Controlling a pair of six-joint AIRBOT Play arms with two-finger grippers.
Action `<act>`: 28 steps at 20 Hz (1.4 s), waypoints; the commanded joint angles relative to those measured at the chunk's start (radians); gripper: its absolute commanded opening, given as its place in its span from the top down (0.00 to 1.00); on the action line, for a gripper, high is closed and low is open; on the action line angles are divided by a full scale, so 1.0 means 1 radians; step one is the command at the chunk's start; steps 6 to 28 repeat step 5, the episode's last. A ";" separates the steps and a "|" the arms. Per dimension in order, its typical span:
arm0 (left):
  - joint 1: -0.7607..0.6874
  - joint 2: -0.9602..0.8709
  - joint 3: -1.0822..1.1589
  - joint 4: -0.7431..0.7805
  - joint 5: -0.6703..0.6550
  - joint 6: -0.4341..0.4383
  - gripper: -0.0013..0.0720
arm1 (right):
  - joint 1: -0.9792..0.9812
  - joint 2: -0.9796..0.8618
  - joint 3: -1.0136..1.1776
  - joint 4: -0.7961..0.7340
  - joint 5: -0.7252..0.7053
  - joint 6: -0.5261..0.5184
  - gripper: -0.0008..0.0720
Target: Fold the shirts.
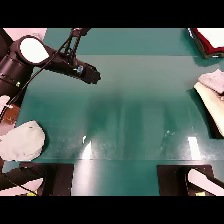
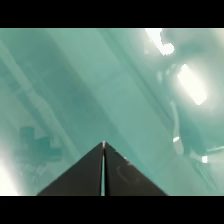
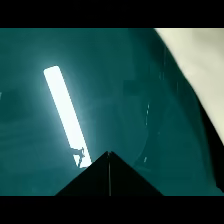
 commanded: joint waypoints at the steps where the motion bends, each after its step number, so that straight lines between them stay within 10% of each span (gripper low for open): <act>1: 0.000 0.000 0.000 0.000 0.029 -0.001 0.95 | 0.122 0.007 -0.010 0.030 -0.018 -0.035 0.97; 28: 0.000 0.000 0.000 0.000 0.029 -0.001 0.95 | 0.184 0.007 -0.010 0.025 -0.018 -0.038 0.97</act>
